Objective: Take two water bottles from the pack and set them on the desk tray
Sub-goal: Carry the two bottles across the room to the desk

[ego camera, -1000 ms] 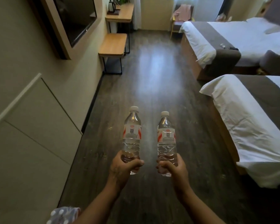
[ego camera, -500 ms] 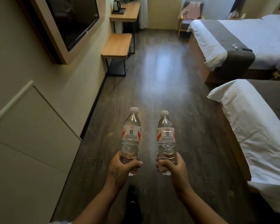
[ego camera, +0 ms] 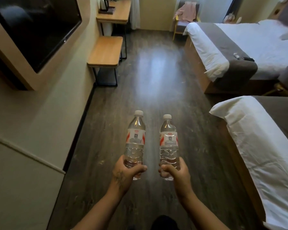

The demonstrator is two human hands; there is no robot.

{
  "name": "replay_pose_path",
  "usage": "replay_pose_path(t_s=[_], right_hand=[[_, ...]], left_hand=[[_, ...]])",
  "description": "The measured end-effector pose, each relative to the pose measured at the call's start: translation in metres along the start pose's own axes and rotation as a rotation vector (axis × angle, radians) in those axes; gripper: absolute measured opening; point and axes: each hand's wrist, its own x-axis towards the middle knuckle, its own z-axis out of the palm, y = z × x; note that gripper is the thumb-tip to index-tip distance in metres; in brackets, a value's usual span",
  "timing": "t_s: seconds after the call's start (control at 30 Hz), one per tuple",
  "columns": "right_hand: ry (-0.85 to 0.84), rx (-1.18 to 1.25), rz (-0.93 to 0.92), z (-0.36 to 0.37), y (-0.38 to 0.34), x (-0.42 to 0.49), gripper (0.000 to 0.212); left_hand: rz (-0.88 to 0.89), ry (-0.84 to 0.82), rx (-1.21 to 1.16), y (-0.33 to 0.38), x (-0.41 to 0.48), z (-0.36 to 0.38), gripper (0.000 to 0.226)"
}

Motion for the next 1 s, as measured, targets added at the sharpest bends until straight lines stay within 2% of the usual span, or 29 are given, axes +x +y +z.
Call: replay_pose_path(t_s=[0.1, 0.27, 0.47, 0.63, 0.73, 0.9, 1.0], right_hand=[[-0.004, 0.022, 0.001, 0.008, -0.022, 0.055, 0.039], [-0.001, 0.022, 0.009, 0.014, -0.053, 0.161, 0.056], [-0.006, 0.046, 0.021, 0.015, -0.106, 0.319, 0.059], [-0.008, 0.073, 0.017, 0.02, -0.158, 0.435, 0.065], [0.0, 0.085, 0.014, 0.027, -0.186, 0.497, 0.061], [0.022, 0.087, 0.007, 0.046, -0.226, 0.606, 0.066], [0.044, 0.07, 0.002, 0.062, -0.244, 0.678, 0.062]], left_hand=[[0.01, -0.001, -0.005, 0.028, 0.056, 0.003, 0.064], [0.0, 0.016, 0.003, 0.069, 0.161, 0.017, 0.074], [-0.014, 0.07, -0.017, 0.138, 0.297, 0.051, 0.081], [-0.008, 0.093, -0.047, 0.203, 0.396, 0.07, 0.067], [-0.008, 0.101, -0.074, 0.237, 0.45, 0.076, 0.057], [-0.003, 0.088, -0.093, 0.283, 0.56, 0.079, 0.071], [0.002, 0.083, -0.083, 0.308, 0.638, 0.077, 0.056]])
